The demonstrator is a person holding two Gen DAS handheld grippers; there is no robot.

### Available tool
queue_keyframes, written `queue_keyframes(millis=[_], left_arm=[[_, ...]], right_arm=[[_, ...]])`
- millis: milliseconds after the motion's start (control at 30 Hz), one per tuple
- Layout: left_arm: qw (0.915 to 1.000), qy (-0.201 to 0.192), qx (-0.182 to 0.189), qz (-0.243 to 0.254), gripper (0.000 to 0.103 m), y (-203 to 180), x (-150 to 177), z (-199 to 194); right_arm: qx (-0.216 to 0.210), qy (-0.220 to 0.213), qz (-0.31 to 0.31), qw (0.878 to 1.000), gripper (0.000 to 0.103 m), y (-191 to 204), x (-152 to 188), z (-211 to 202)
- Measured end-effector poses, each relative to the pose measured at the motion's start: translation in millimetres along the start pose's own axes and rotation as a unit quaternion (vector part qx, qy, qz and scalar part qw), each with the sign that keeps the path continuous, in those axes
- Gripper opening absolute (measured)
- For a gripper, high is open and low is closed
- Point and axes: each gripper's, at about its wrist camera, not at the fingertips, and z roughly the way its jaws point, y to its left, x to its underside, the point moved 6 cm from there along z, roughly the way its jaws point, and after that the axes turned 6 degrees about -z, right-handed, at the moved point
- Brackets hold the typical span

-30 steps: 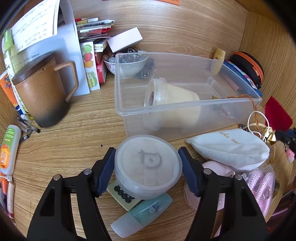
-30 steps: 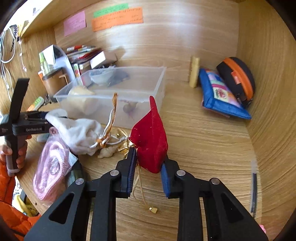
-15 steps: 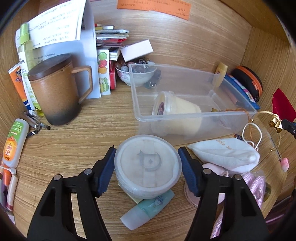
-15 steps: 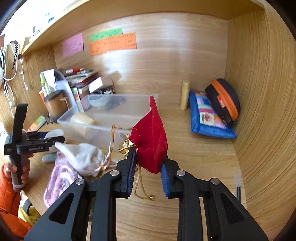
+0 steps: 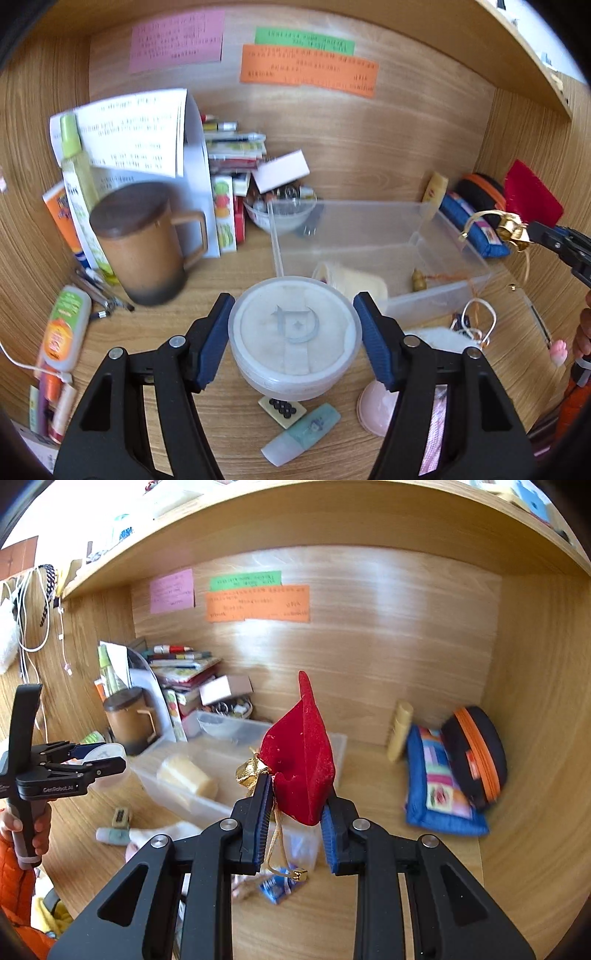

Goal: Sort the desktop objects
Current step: 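Grasp the white round lidded container with the left tool while the right tool carries the pouch toward the bin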

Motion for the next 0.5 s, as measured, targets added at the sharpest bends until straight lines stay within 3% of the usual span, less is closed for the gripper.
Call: queue_keyframes(millis=[500], left_arm=[[0.9999, -0.004, 0.010, 0.002, 0.065, -12, -40, 12]], right_arm=[[-0.037, -0.007, -0.007, 0.999, 0.022, 11, -37, 42]])
